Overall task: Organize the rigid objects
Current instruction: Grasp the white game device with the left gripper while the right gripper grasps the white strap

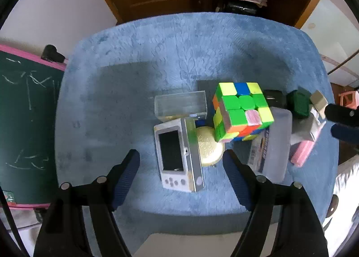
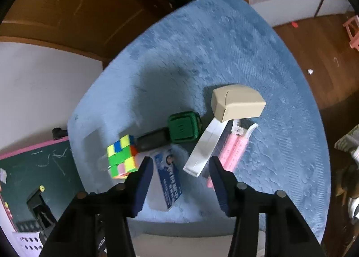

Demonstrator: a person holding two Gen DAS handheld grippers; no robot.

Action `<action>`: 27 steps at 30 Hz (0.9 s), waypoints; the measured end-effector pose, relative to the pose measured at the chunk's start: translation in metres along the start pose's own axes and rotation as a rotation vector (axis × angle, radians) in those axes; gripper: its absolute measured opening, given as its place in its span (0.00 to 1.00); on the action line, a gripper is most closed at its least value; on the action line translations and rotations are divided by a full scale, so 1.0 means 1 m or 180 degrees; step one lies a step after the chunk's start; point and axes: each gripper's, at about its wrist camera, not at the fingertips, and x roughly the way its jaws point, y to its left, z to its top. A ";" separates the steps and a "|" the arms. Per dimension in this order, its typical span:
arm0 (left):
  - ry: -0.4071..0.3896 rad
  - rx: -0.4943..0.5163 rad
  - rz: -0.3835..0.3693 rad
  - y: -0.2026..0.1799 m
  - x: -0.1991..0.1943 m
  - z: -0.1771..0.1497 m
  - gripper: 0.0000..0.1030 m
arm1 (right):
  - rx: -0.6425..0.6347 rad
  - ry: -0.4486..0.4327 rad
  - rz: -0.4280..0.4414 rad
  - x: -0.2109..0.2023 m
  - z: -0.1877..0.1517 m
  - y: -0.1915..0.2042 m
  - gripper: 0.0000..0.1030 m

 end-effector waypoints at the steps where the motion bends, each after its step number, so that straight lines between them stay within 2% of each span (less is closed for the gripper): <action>1: 0.0016 -0.0010 -0.0011 0.000 0.004 0.001 0.74 | 0.0004 0.0020 -0.0007 0.001 0.000 0.001 0.47; 11: 0.0230 -0.0123 -0.0004 0.002 0.036 0.002 0.67 | 0.0040 0.0151 -0.0117 0.026 0.006 -0.004 0.47; 15: 0.0316 -0.0129 0.0087 0.004 0.047 0.000 0.62 | 0.0033 0.0188 -0.0161 0.034 0.007 -0.005 0.38; 22: 0.0362 -0.0252 -0.0077 0.013 0.055 0.002 0.62 | 0.0109 0.0251 -0.0179 0.049 0.007 -0.010 0.33; 27: 0.0392 -0.0317 -0.0355 0.029 0.058 0.001 0.49 | 0.0143 0.0246 -0.0200 0.050 0.007 -0.013 0.29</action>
